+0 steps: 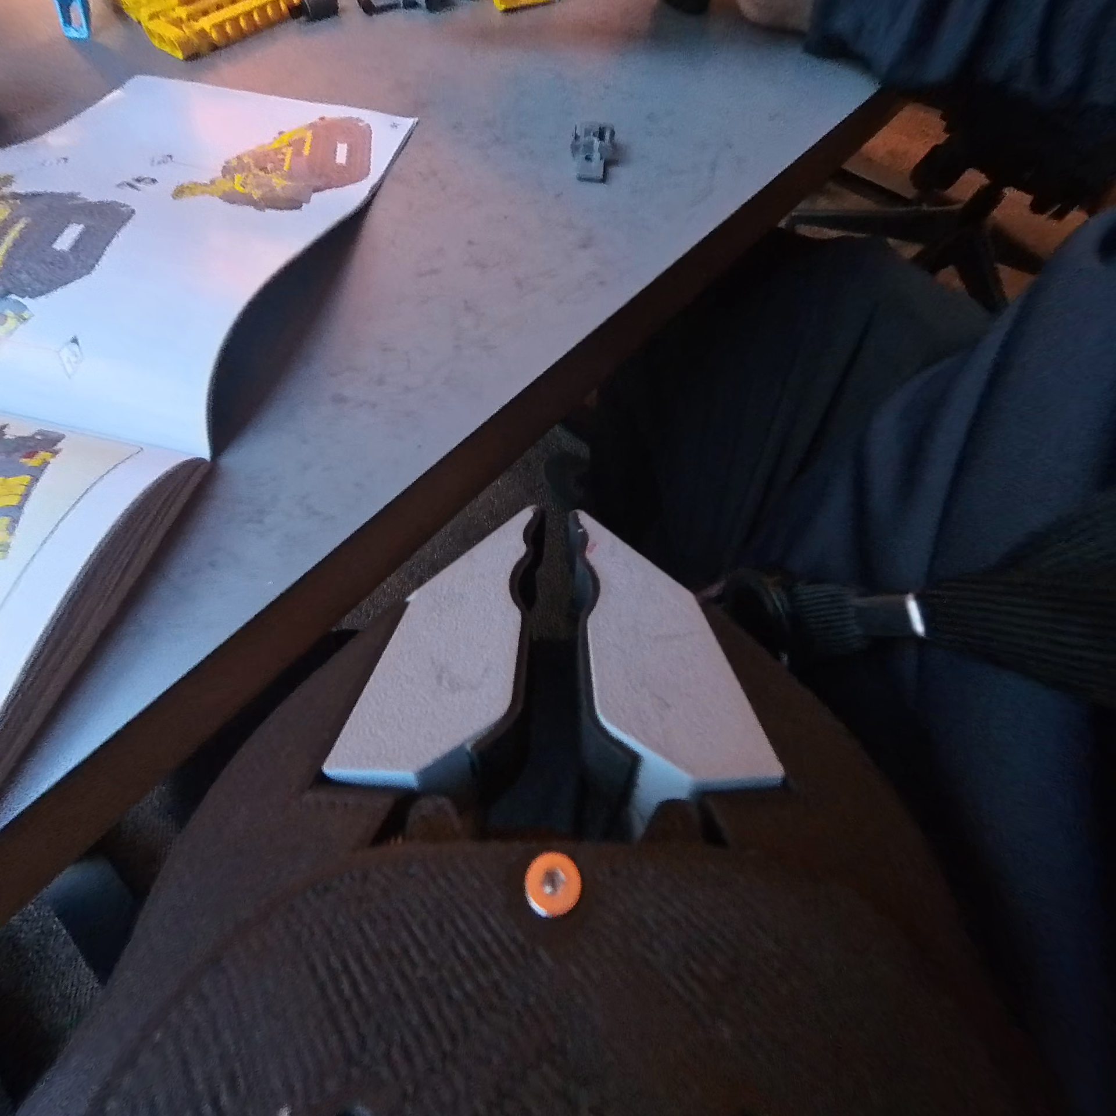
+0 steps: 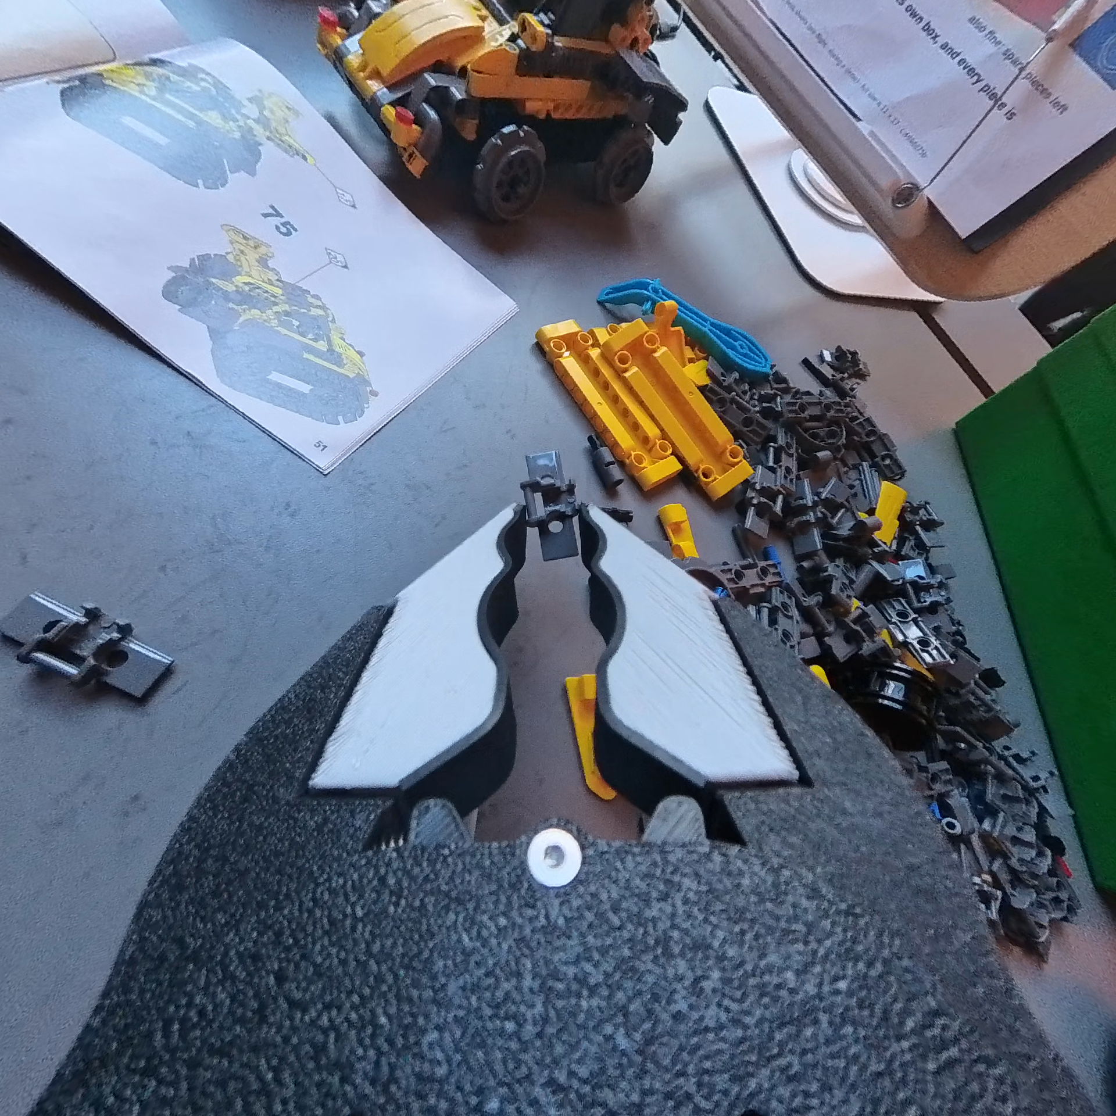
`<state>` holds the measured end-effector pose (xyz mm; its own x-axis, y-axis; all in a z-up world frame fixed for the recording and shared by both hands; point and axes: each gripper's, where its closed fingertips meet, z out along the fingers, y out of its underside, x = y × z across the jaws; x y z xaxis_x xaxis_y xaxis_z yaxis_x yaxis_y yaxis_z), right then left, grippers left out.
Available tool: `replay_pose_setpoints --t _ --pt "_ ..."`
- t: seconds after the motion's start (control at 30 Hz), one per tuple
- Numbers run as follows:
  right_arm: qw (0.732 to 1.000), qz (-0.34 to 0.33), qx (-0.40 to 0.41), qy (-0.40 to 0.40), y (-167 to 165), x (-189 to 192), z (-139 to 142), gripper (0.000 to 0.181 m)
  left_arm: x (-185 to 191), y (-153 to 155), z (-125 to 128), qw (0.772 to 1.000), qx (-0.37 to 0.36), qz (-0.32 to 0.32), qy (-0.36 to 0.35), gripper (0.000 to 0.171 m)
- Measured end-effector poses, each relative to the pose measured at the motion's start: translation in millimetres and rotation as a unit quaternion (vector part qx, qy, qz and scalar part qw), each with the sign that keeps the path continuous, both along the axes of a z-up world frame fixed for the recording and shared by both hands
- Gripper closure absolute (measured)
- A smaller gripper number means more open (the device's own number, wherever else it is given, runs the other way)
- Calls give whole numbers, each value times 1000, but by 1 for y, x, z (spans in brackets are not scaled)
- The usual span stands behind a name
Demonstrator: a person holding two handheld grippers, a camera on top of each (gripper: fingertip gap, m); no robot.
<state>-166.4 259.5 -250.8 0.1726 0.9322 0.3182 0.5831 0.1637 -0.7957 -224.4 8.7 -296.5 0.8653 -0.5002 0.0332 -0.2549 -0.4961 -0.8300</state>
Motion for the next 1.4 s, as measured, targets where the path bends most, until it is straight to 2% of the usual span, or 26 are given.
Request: replay_pose_setpoints --t 0.13,0.5,1.4 --pt "1000 -3 12 -10 1 0 -2 164 -1 1 8 1000 19 2 -6 168" --pt "1000 -10 19 -5 4 0 0 164 -8 3 -8 1000 -19 16 4 165" --pt "999 -12 29 -7 6 -1 0 164 -2 -2 -14 999 -35 3 4 161"
